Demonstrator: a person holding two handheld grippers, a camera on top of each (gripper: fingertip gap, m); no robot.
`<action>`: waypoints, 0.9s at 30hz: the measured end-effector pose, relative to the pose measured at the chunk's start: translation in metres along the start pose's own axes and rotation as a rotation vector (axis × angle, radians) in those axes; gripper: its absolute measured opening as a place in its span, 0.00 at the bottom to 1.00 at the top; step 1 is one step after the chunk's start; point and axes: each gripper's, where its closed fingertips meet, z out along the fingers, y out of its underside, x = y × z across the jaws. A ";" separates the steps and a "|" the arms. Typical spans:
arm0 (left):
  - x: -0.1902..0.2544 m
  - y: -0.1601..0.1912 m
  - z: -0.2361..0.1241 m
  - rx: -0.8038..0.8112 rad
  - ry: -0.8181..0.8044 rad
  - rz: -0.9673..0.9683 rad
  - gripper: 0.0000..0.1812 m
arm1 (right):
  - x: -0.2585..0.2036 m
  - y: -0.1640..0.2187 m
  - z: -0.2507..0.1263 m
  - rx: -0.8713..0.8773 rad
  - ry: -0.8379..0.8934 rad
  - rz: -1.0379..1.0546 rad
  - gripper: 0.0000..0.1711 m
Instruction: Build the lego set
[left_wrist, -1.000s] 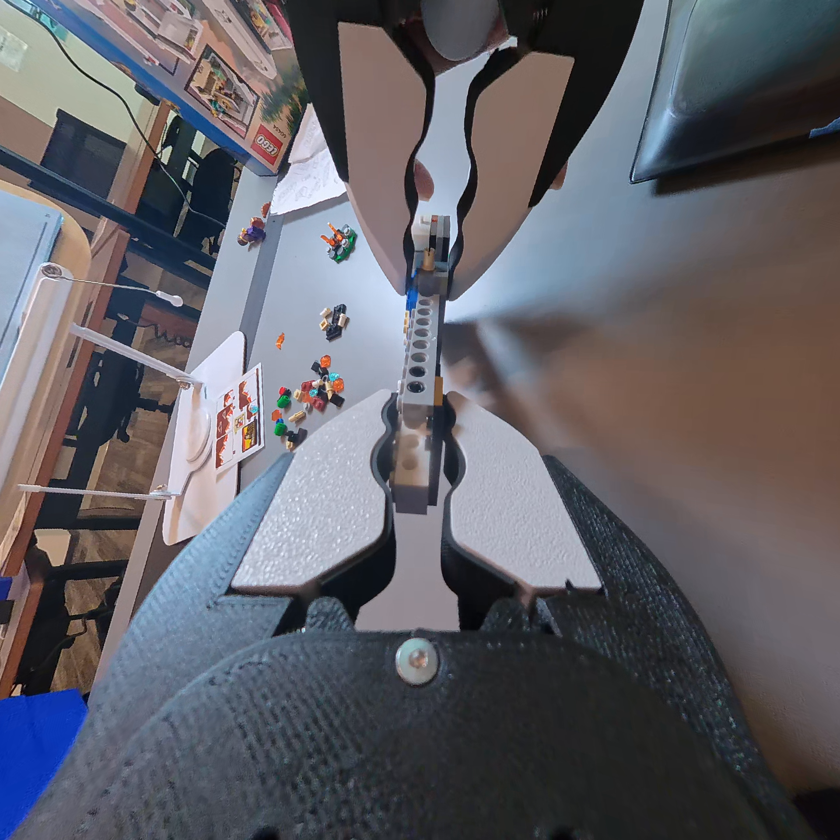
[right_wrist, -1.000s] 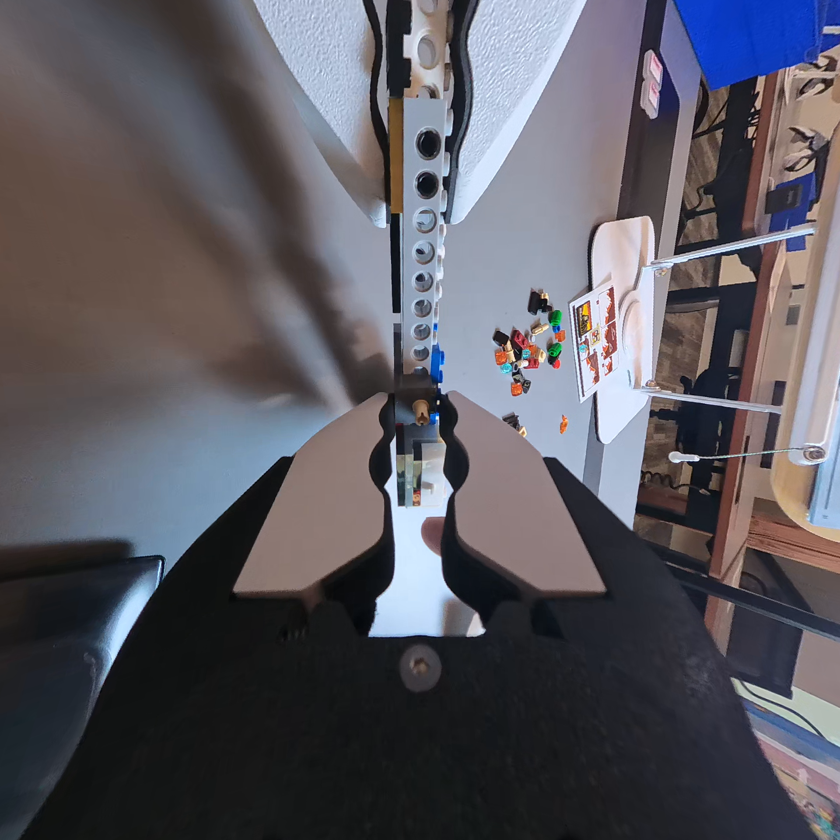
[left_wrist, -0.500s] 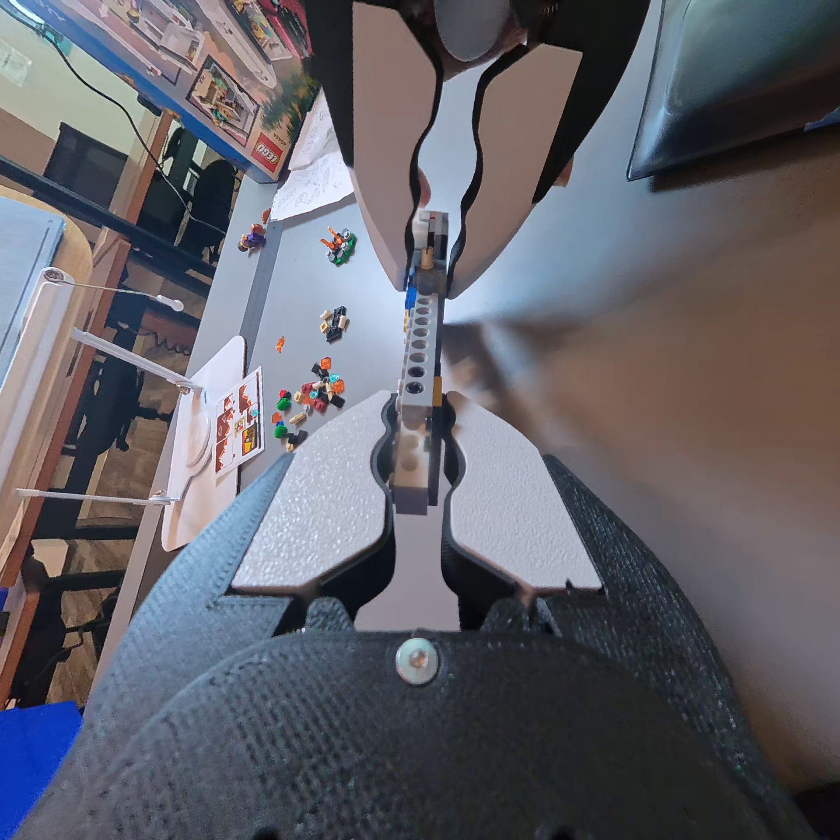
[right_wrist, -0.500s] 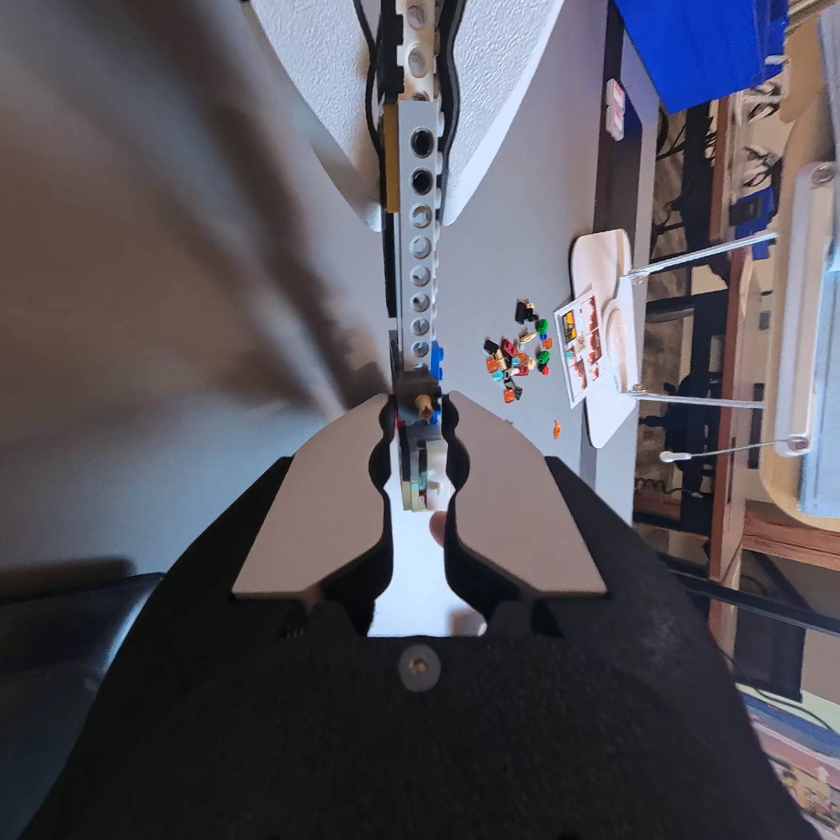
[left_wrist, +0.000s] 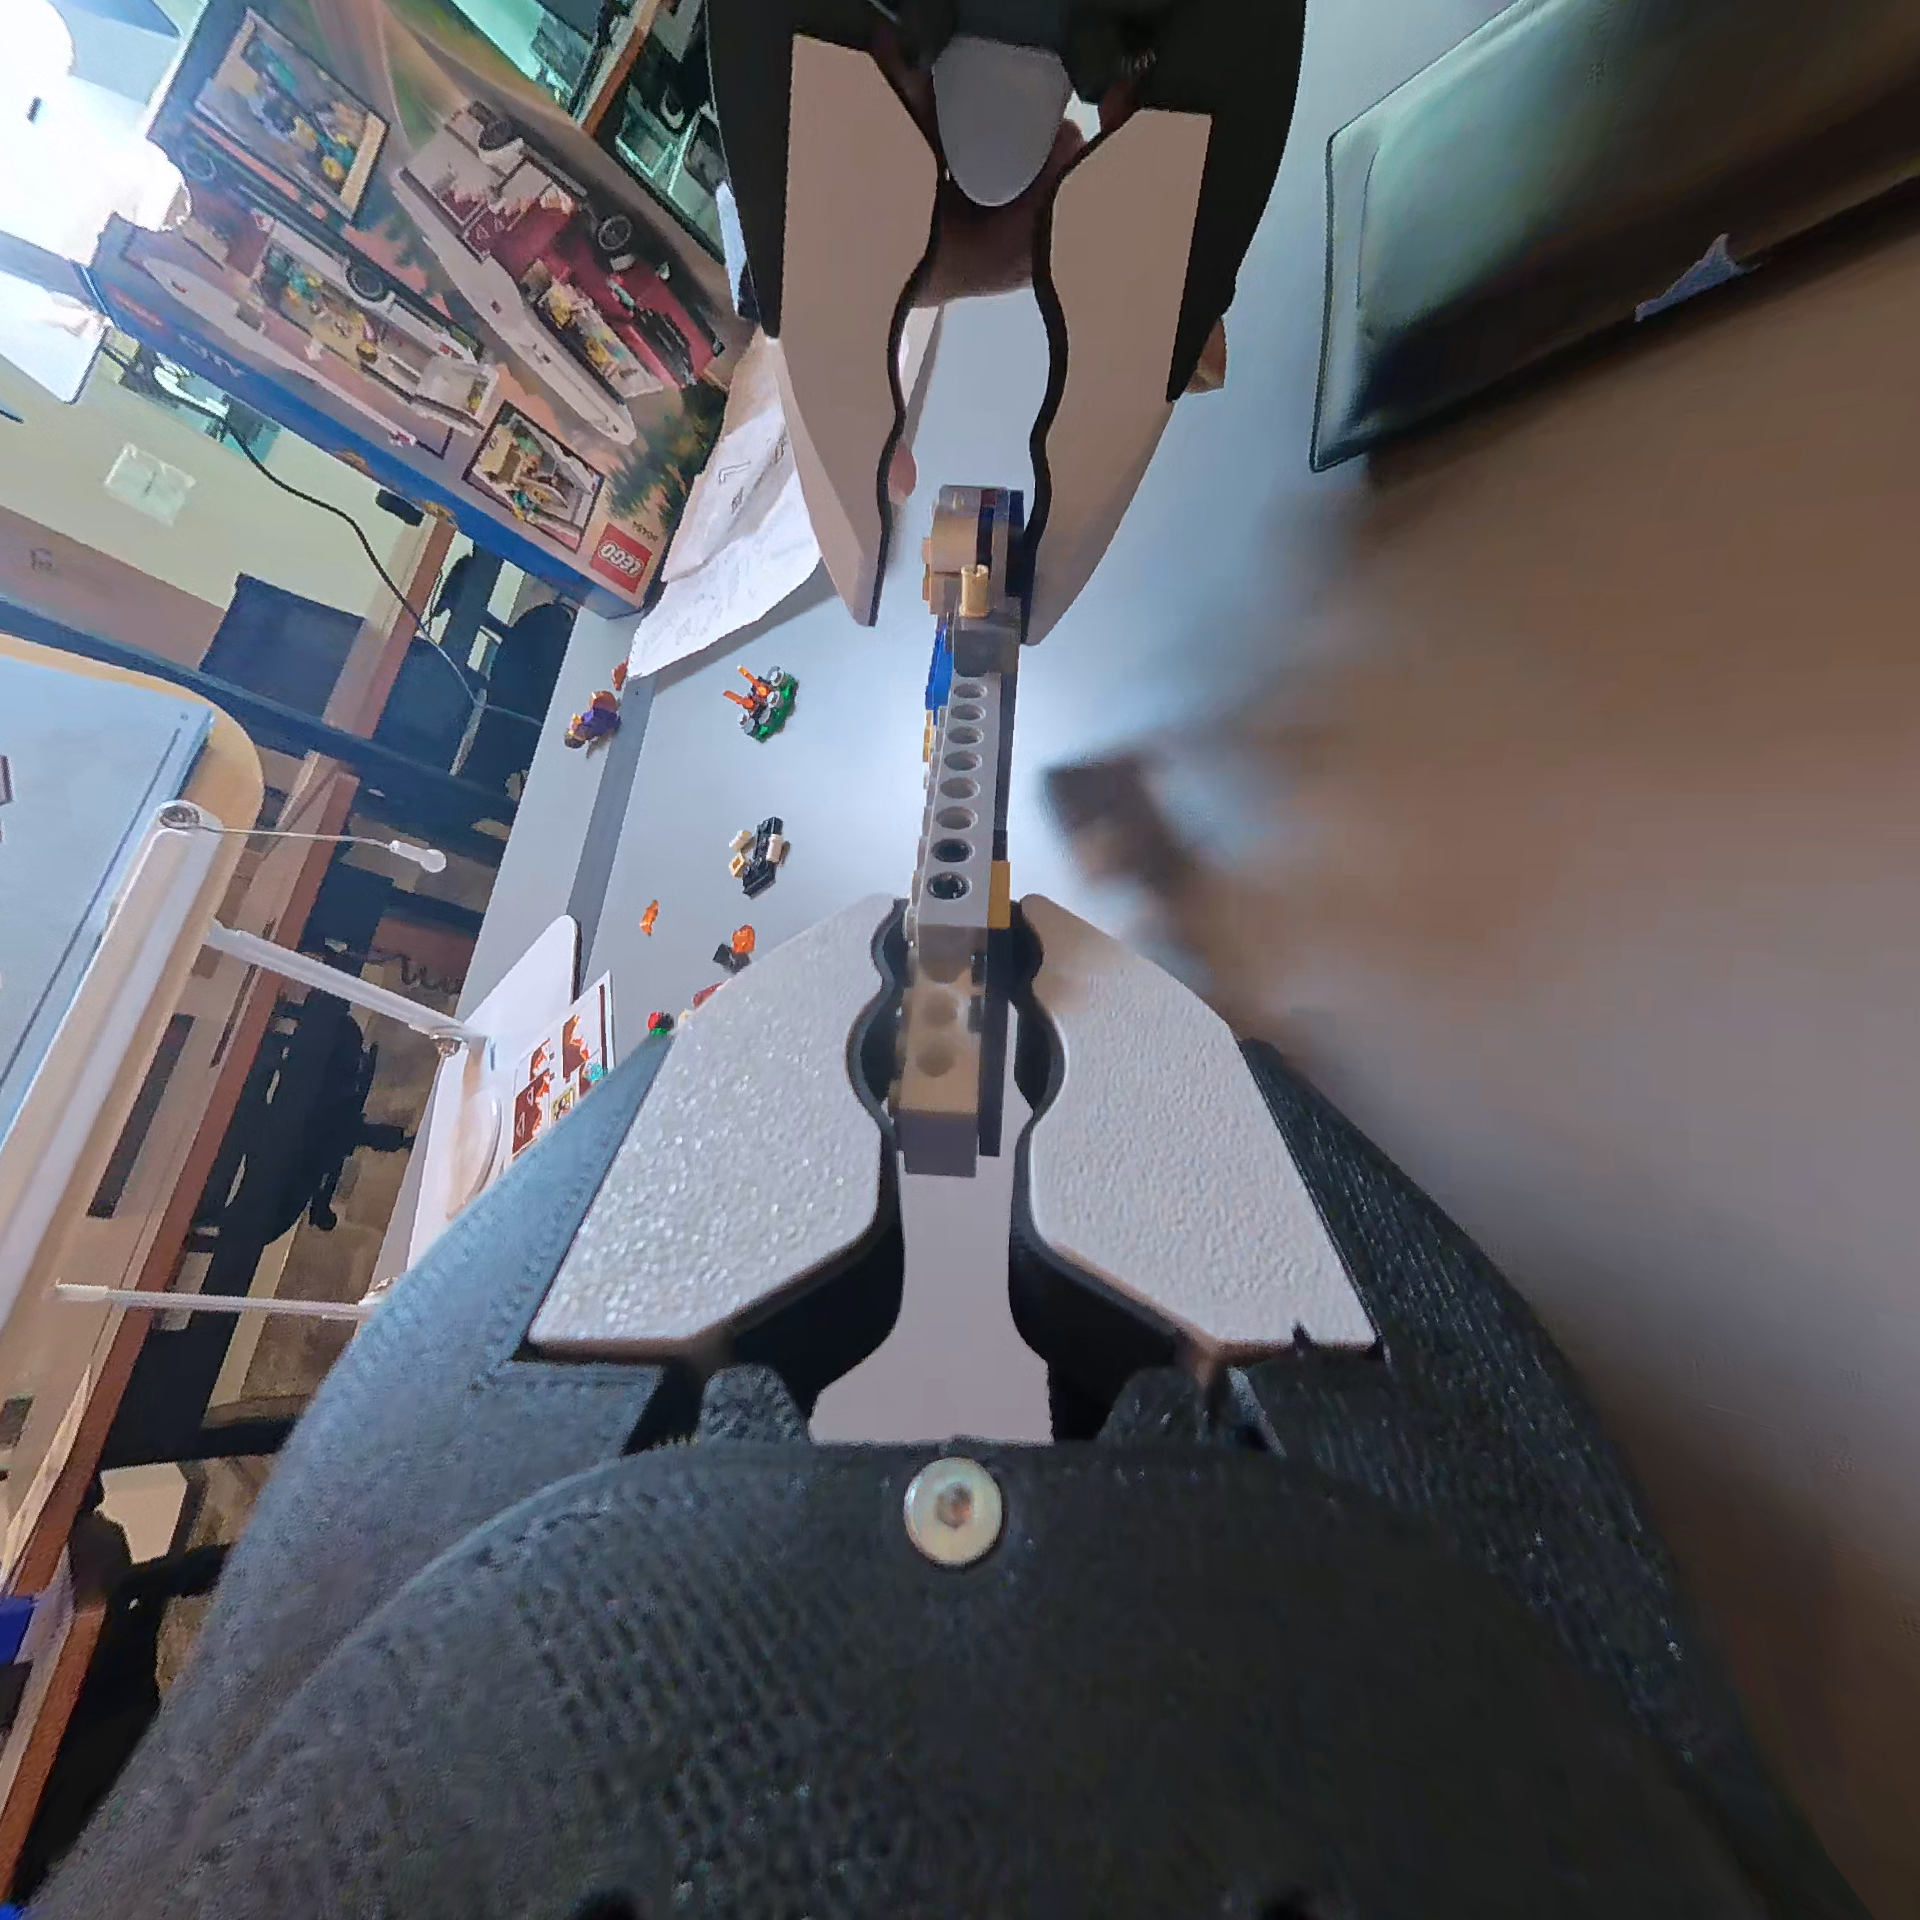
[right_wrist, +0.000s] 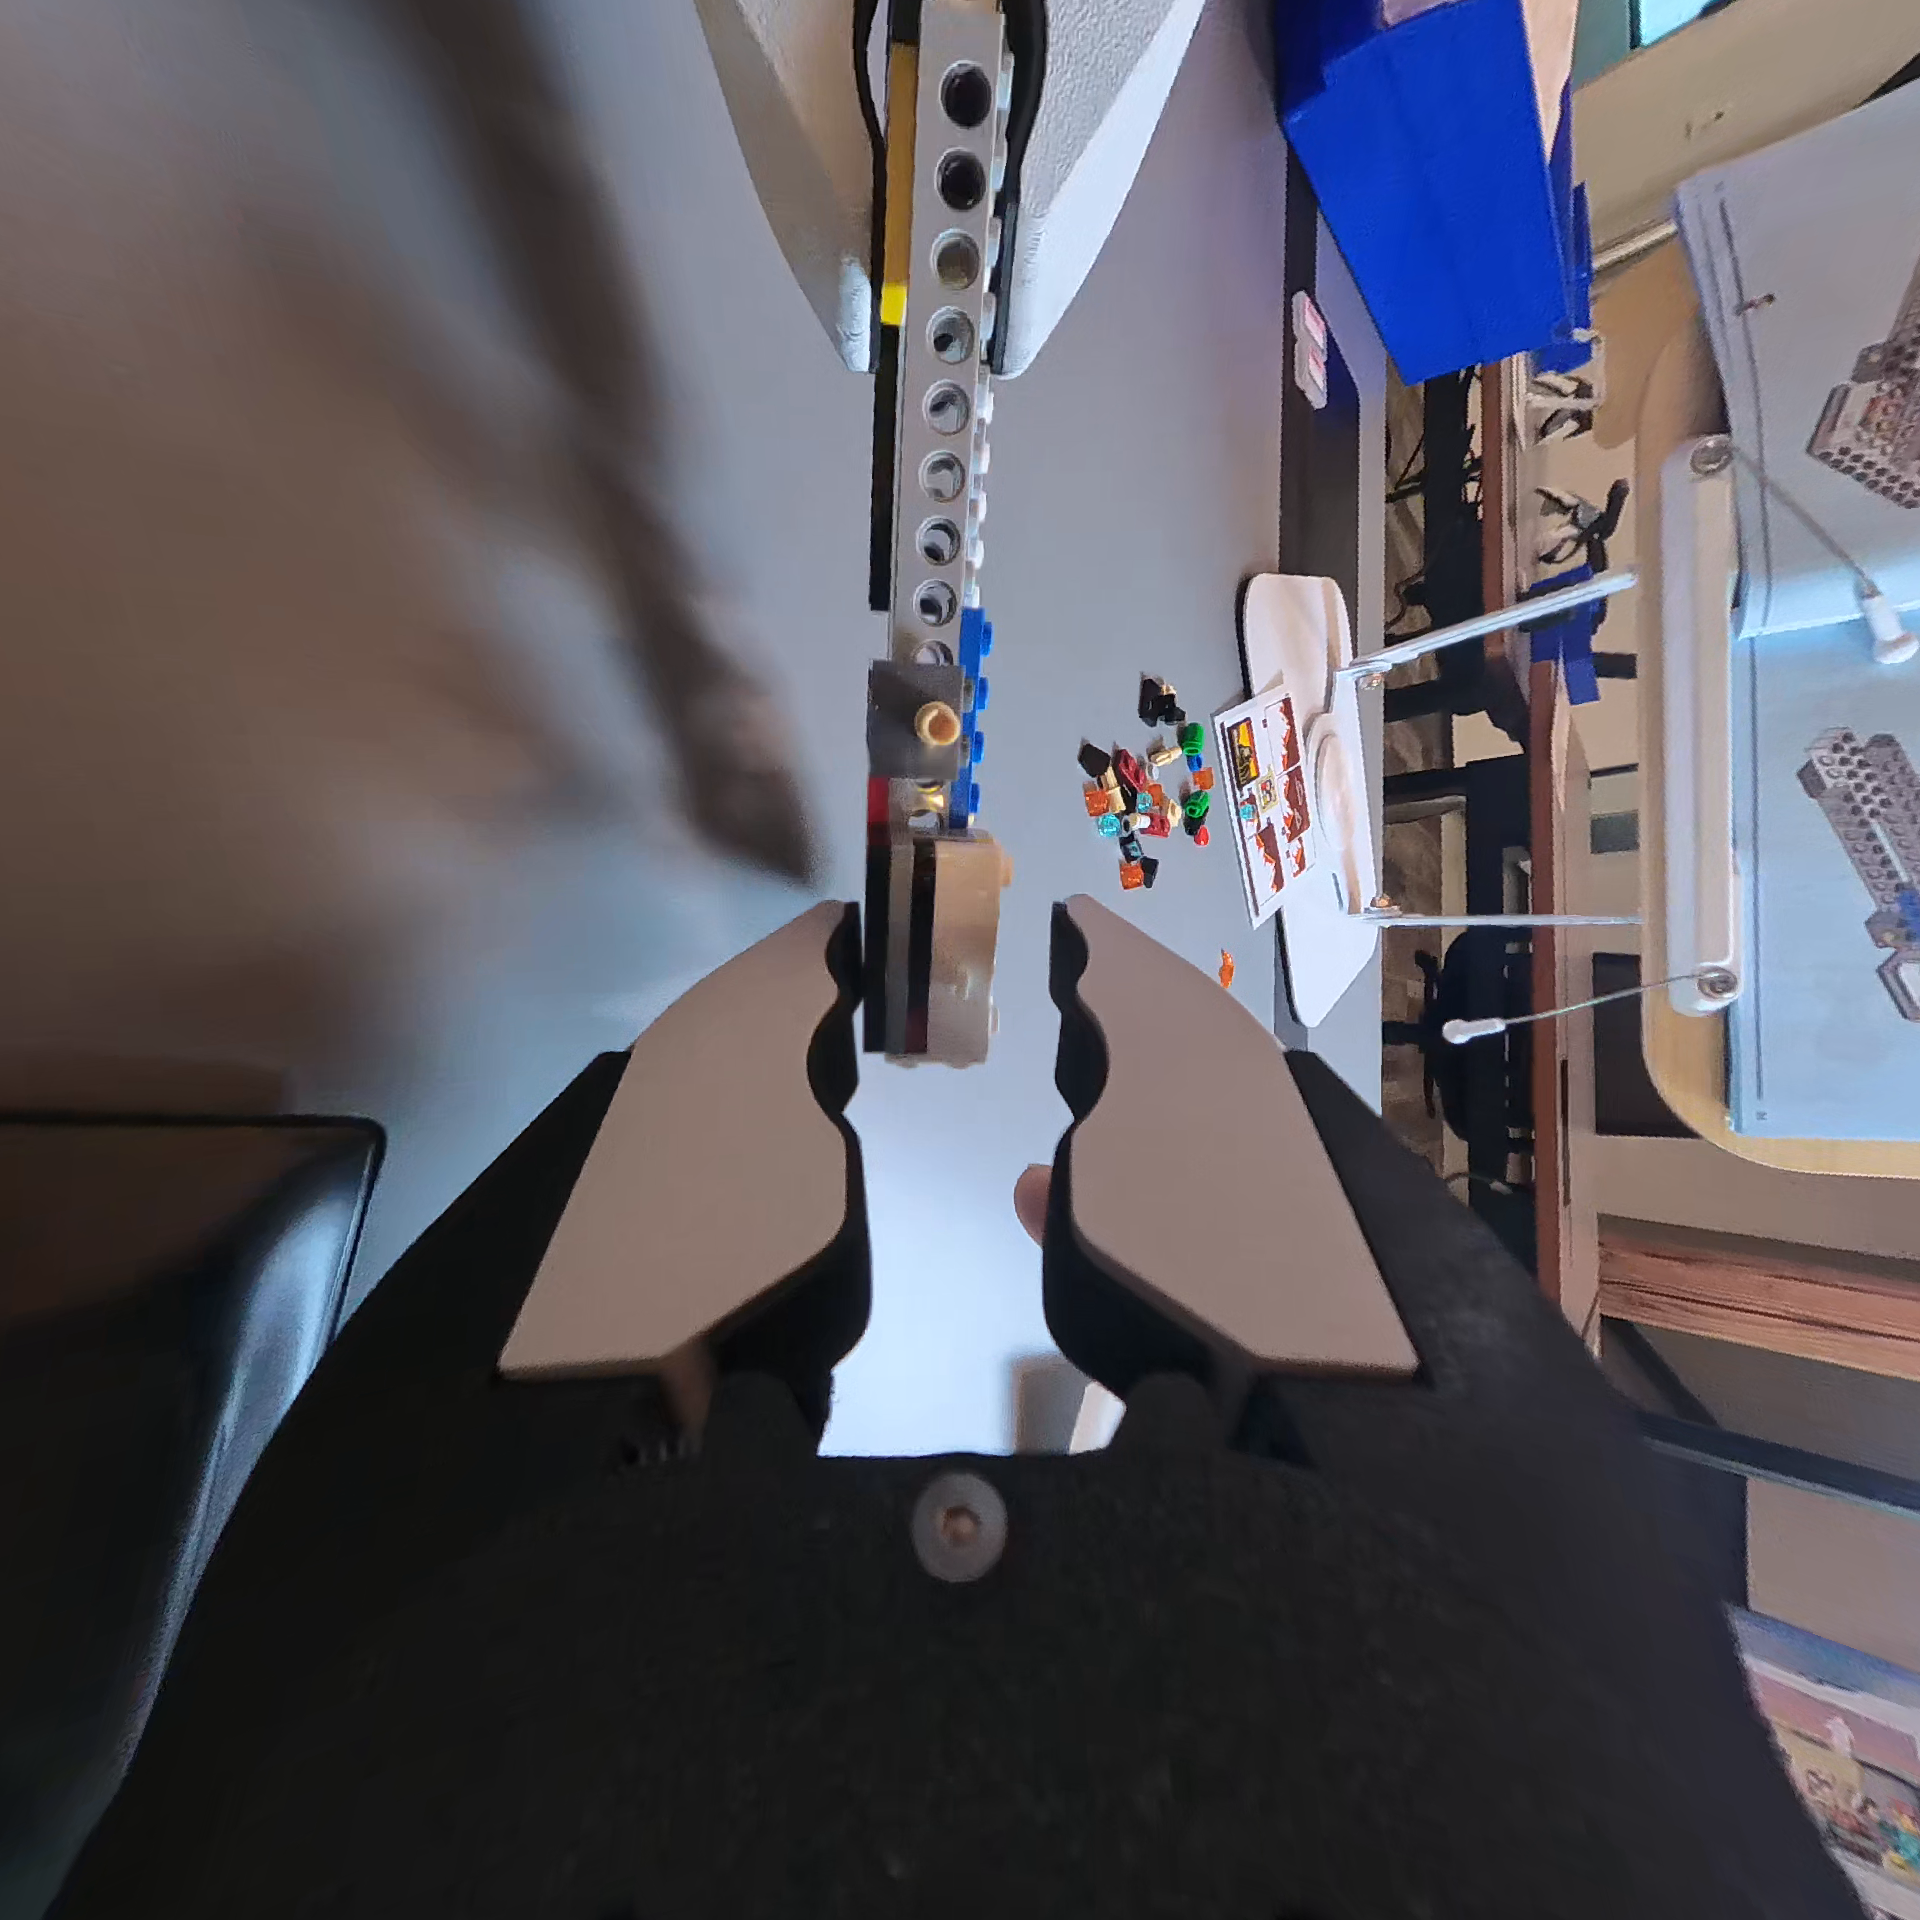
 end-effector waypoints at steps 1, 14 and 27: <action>0.000 -0.001 0.000 0.015 0.003 -0.001 0.10 | -0.001 -0.001 -0.002 0.013 0.004 -0.004 0.19; 0.004 0.011 0.004 0.031 0.015 -0.025 0.16 | -0.016 -0.008 -0.018 -0.056 0.085 -0.038 0.14; 0.000 0.038 0.019 -0.110 -0.018 -0.031 0.14 | -0.014 -0.015 -0.028 0.112 -0.005 0.161 0.14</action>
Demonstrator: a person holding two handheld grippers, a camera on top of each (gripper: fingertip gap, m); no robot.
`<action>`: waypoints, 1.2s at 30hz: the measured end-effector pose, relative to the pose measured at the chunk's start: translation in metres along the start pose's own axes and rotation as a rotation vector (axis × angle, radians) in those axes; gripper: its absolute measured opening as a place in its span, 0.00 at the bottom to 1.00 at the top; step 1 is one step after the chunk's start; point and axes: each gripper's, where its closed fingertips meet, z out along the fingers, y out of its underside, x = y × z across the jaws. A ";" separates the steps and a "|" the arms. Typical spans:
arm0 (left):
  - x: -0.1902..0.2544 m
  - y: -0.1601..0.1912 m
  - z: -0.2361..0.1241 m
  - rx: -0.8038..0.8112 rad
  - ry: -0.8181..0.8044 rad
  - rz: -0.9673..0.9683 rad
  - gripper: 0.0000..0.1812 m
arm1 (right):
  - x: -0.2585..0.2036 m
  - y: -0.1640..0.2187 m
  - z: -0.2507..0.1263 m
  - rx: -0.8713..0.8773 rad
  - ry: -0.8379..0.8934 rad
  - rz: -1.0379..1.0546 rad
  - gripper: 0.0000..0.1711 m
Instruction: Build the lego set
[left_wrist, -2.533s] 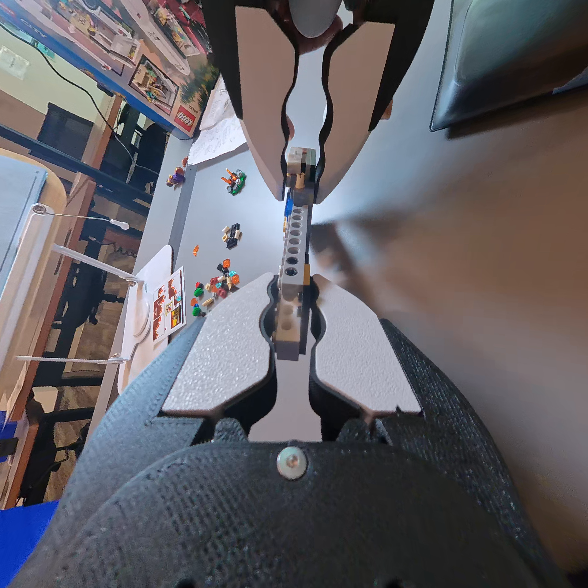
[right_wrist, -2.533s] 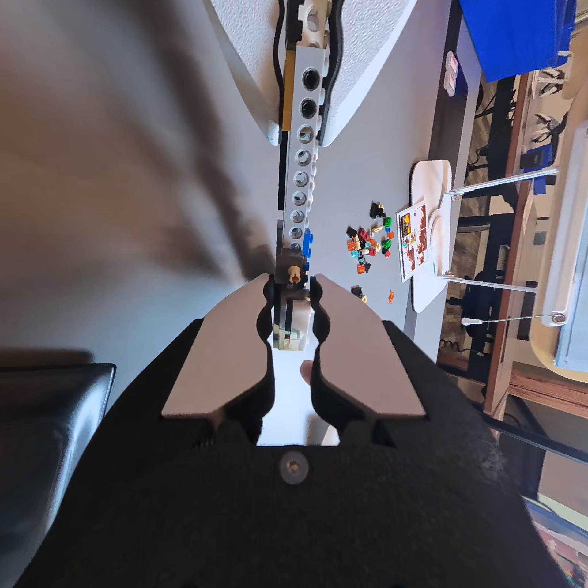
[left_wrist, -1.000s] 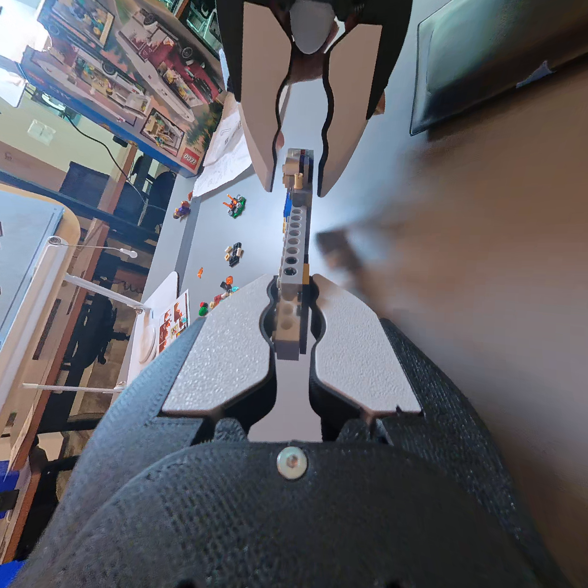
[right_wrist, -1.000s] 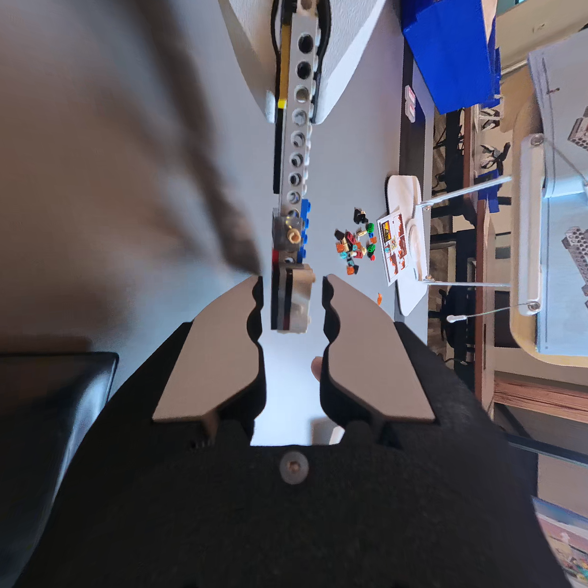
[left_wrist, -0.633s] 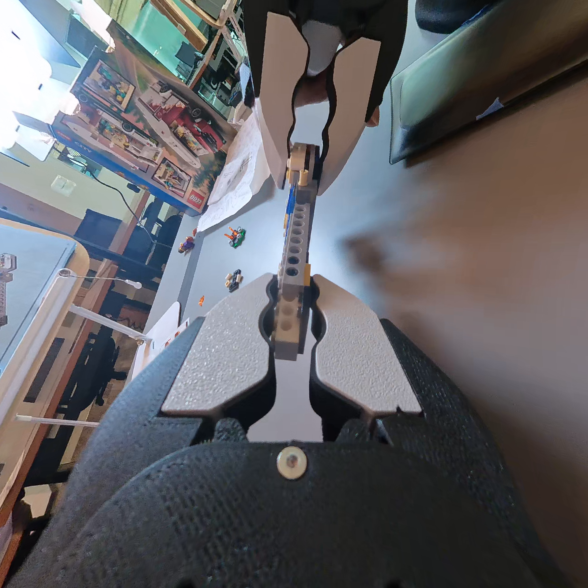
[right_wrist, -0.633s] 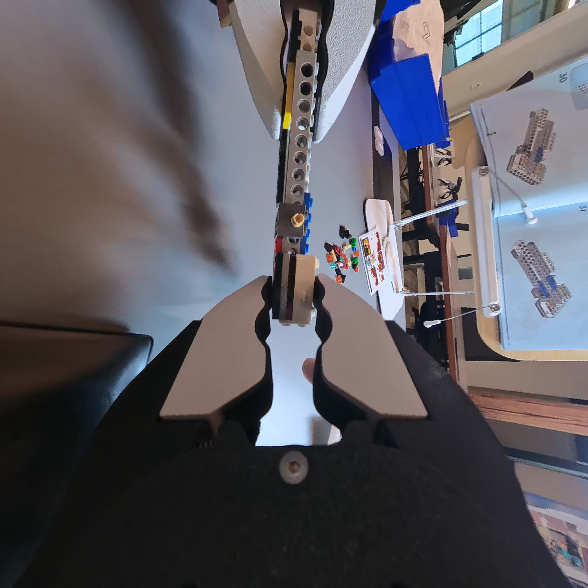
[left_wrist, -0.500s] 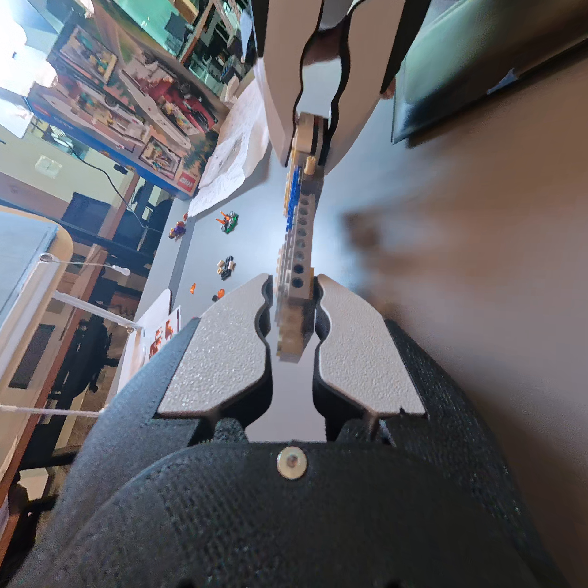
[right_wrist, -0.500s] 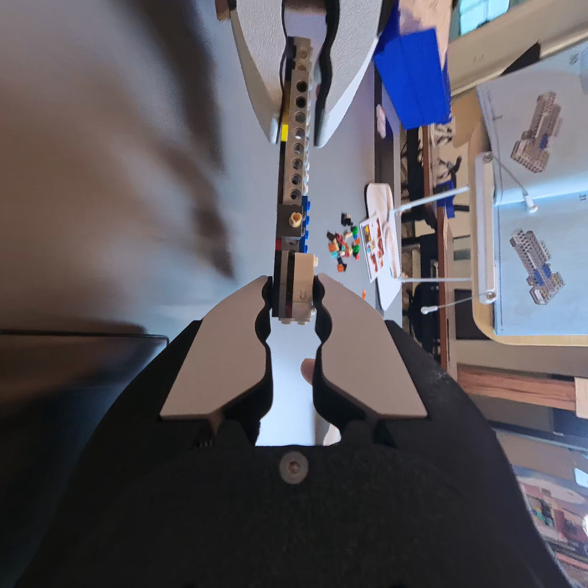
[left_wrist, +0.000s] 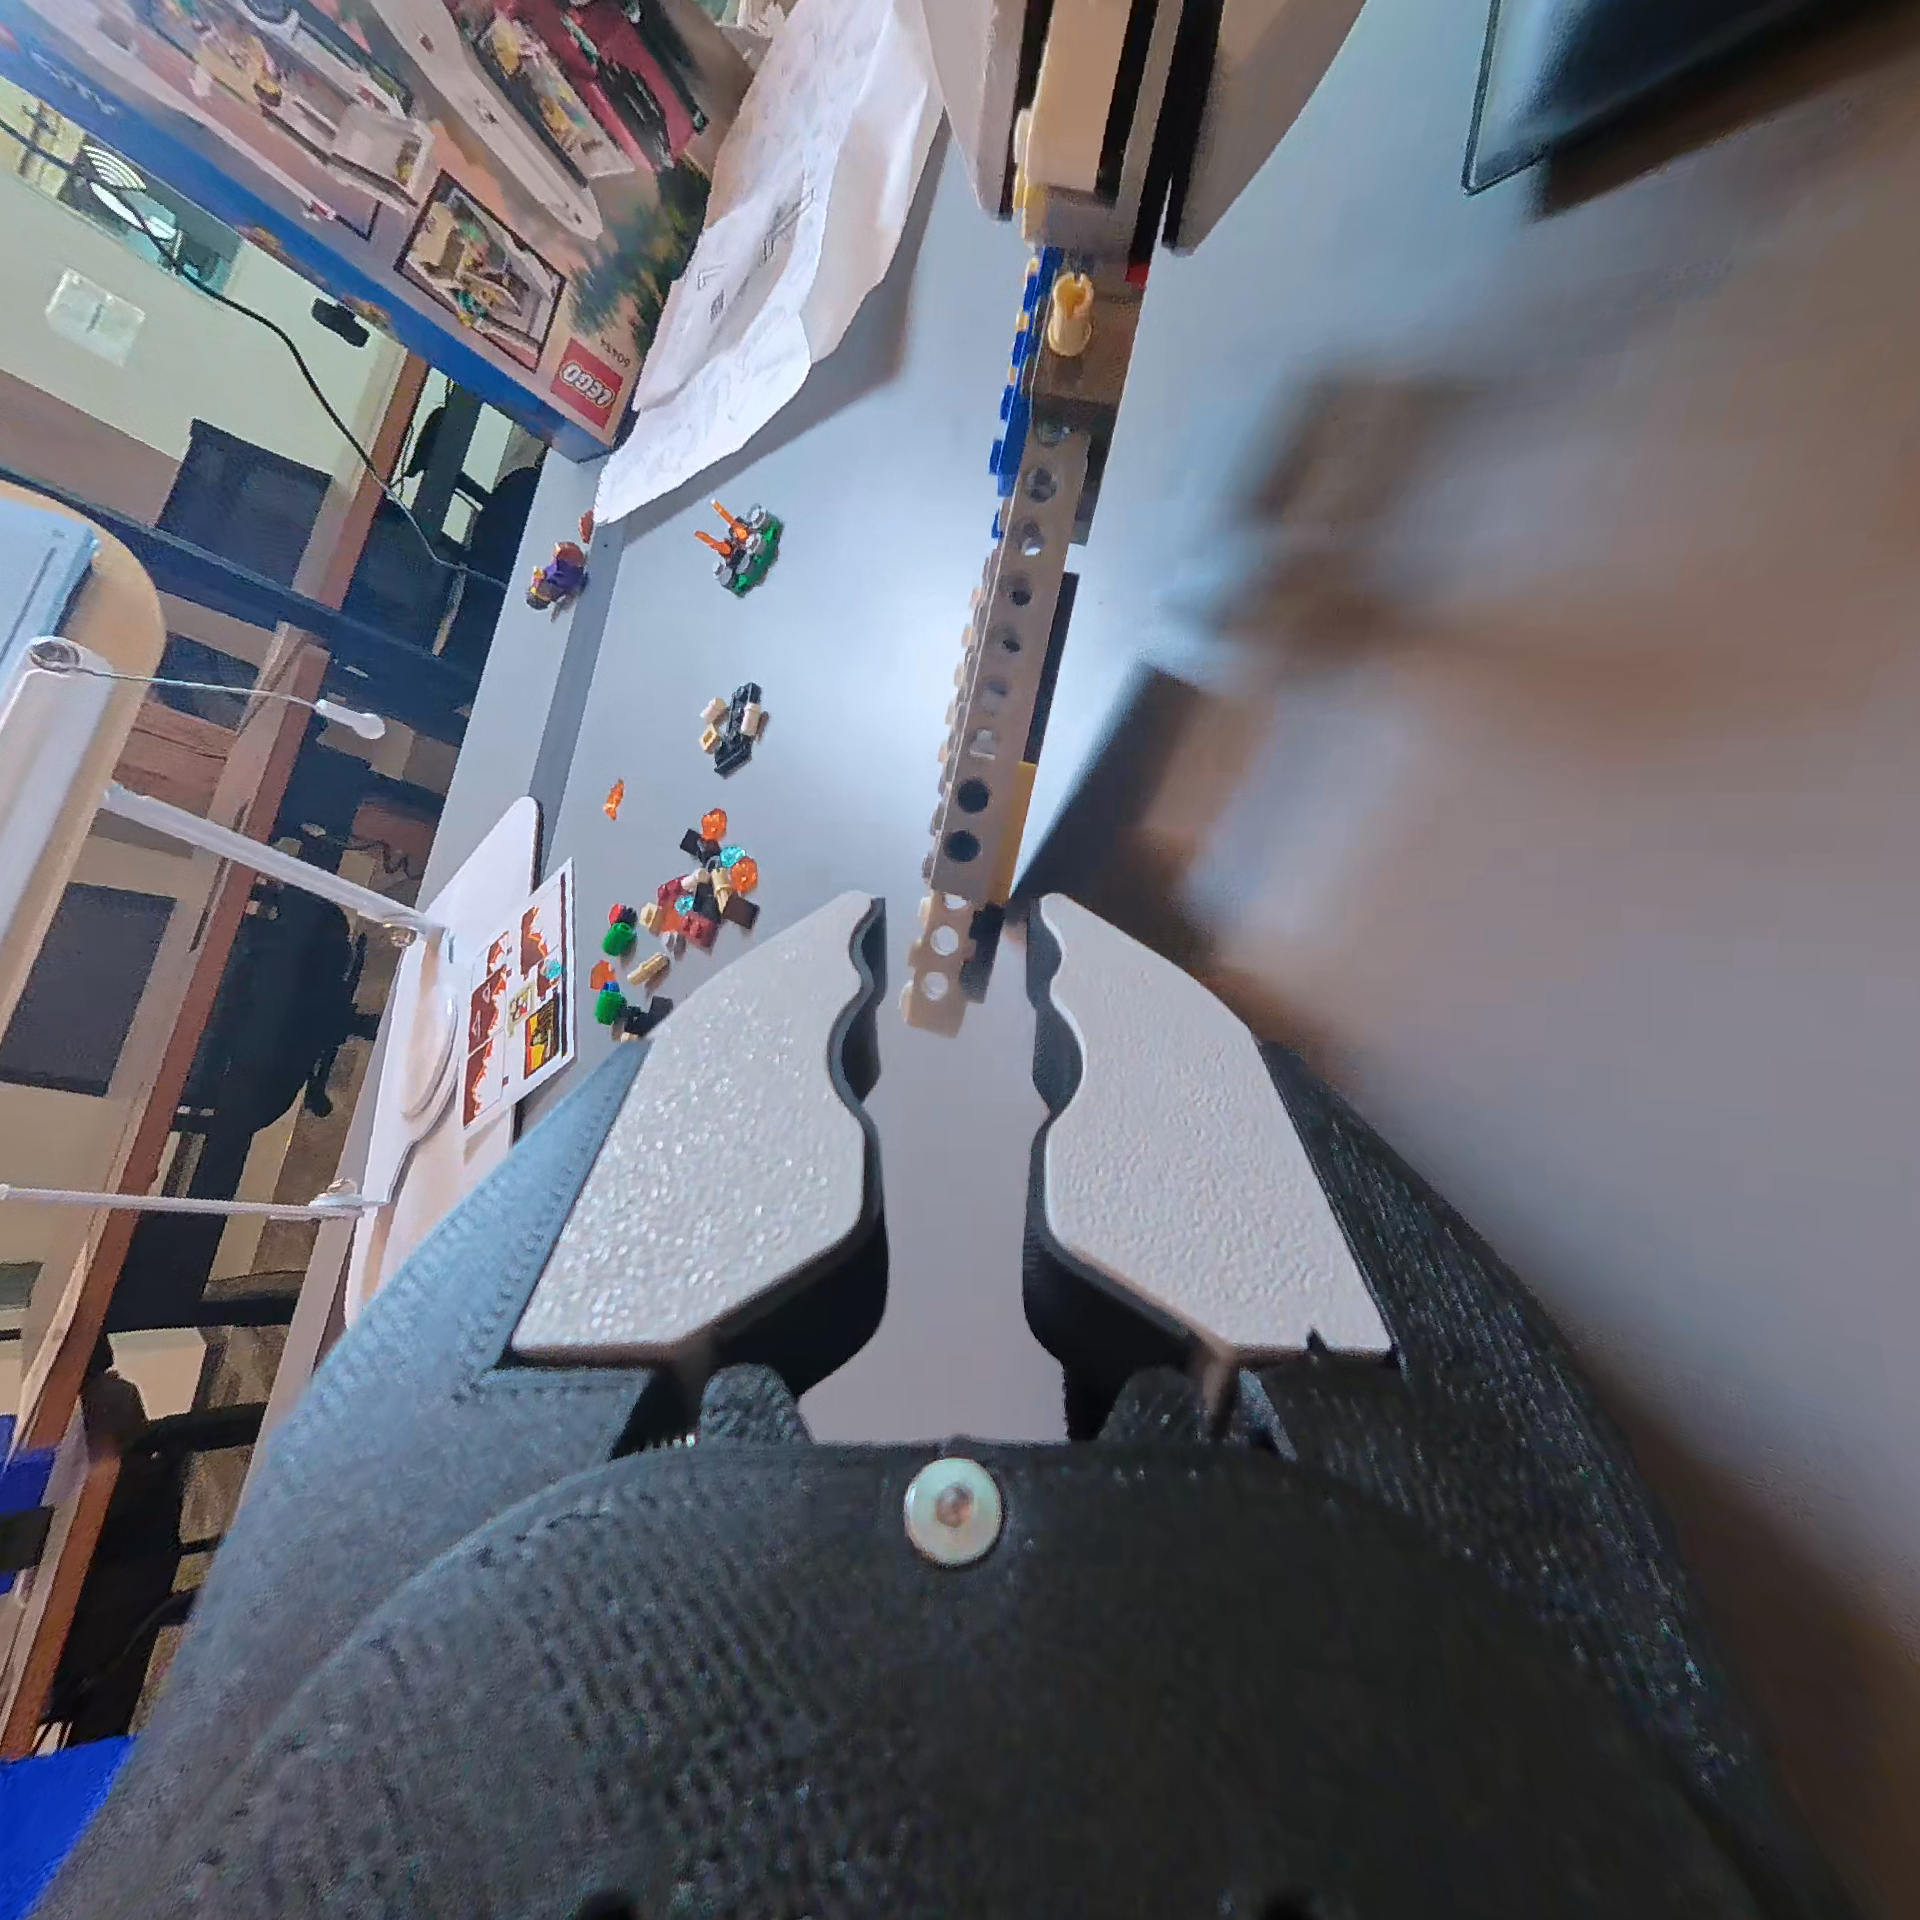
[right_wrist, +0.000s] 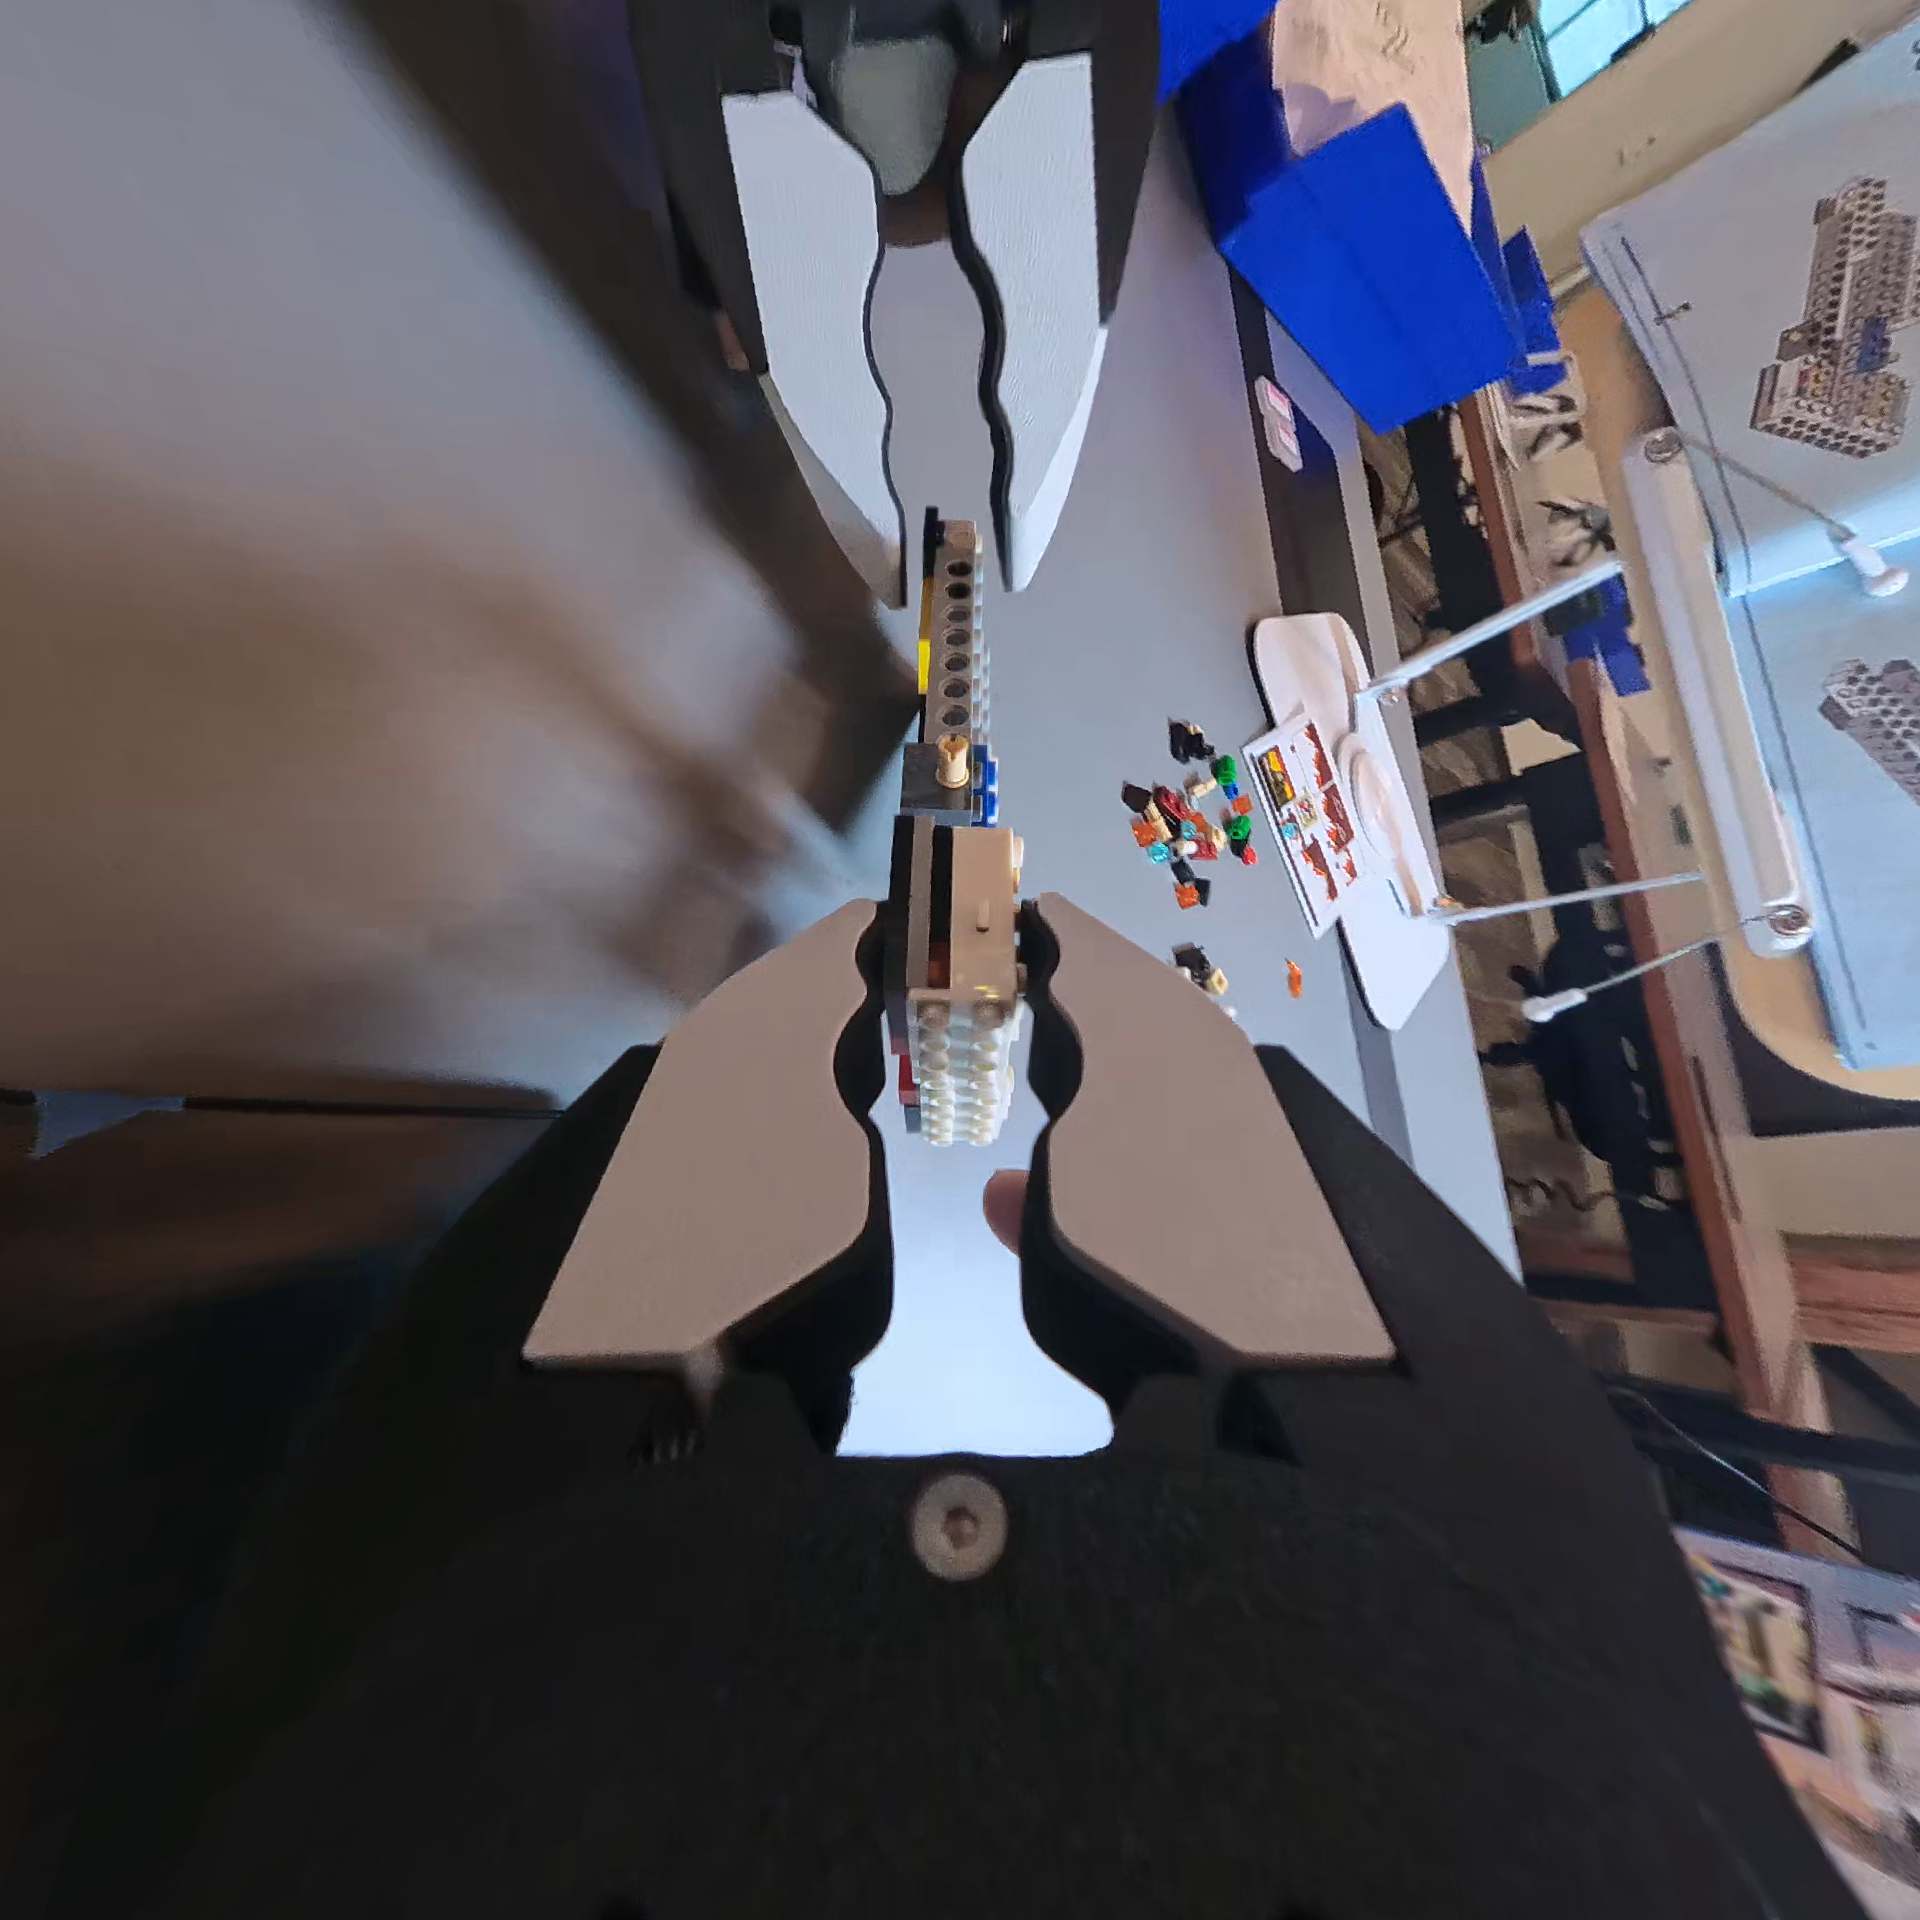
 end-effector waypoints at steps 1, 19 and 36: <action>0.001 -0.002 0.000 0.004 0.006 0.001 0.10 | -0.001 -0.001 -0.001 0.028 -0.013 0.018 0.14; 0.003 -0.026 -0.020 0.085 0.053 -0.004 0.09 | 0.004 0.010 -0.008 0.134 -0.108 0.183 0.14; 0.008 -0.012 -0.015 0.097 0.147 -0.172 0.15 | 0.008 0.018 0.010 0.064 0.016 -0.026 0.14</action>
